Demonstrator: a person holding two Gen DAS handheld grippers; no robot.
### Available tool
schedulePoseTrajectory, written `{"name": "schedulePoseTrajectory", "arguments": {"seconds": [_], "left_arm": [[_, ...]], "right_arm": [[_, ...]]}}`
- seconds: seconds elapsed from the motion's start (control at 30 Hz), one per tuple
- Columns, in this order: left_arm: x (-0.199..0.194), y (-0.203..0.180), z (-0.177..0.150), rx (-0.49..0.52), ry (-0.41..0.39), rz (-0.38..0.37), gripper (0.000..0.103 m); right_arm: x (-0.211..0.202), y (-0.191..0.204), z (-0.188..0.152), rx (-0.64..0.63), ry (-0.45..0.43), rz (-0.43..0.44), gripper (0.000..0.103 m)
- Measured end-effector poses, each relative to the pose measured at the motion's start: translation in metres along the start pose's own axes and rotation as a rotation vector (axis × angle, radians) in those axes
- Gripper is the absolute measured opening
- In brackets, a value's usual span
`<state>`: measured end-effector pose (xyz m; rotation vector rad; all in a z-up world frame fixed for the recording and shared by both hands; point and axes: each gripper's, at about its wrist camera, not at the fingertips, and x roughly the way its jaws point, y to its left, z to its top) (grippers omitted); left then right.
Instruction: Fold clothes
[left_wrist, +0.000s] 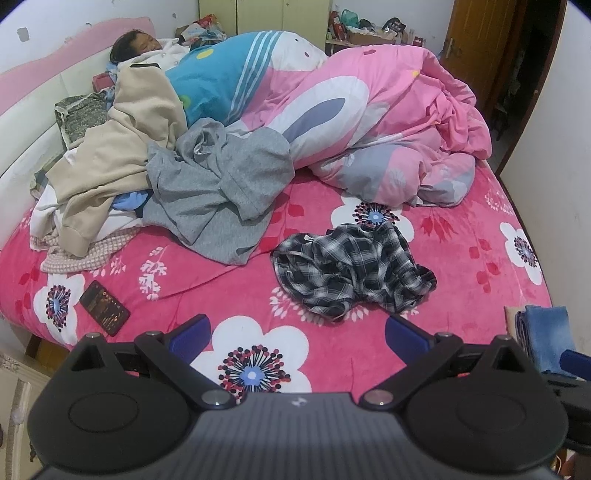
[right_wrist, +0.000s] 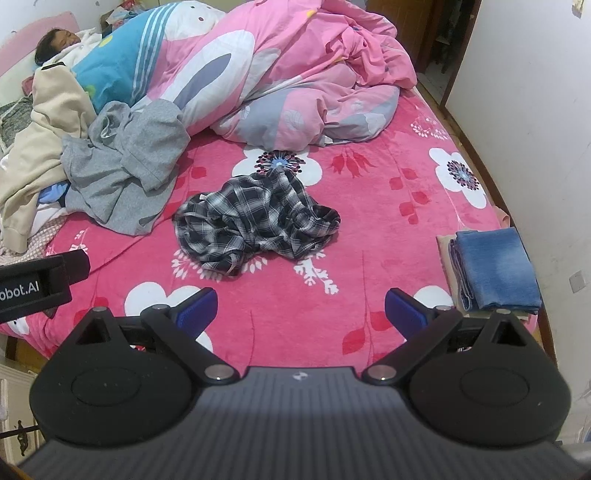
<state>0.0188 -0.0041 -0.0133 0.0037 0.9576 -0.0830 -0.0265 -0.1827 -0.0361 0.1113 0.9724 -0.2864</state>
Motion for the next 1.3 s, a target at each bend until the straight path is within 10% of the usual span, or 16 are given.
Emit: {"name": "schedulePoseTrajectory", "arguments": {"seconds": [1.3], "left_arm": [[0.048,0.023,0.032,0.056,-0.056,-0.073,0.103]], "right_arm": [[0.035,0.005,0.017,0.12,-0.012,-0.031,0.098]]}}
